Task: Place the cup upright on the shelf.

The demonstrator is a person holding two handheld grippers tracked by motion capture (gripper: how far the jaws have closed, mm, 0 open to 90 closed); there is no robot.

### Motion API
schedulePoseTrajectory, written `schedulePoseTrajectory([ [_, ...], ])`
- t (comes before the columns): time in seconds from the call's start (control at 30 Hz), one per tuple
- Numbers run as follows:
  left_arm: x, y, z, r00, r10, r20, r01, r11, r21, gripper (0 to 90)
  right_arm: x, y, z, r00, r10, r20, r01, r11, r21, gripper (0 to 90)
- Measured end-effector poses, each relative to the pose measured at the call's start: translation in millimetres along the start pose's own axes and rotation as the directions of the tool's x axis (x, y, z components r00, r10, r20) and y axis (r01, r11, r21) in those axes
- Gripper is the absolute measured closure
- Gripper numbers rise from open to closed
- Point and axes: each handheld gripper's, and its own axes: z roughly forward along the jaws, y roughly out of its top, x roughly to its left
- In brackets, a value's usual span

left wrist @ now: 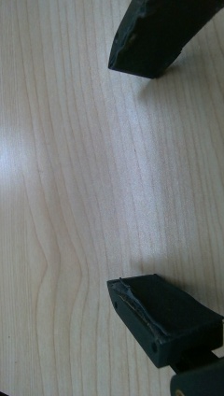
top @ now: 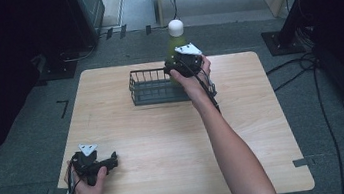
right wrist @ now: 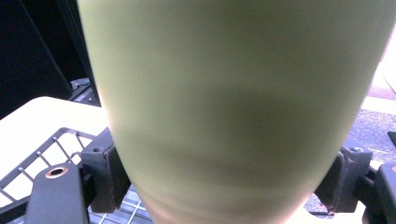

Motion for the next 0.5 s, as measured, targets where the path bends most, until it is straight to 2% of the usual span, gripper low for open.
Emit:
schedulePoseTrajectory([
  [0.3, 0.0, 0.0, 0.0, 1.0, 0.0, 0.0, 0.0, 1.0, 0.0, 0.0, -1.4, -11.1, 4.5, 0.9999, -0.015, 0.007, 0.015, 1.0, 0.015, 20.1],
  [0.5, 0.0, 0.0, 0.0, 1.0, 0.0, 0.0, 0.0, 1.0, 0.0, 0.0, -3.9, -14.8, 7.1, 0.9999, -0.006, 0.011, 0.006, 1.0, 0.029, 20.1],
])
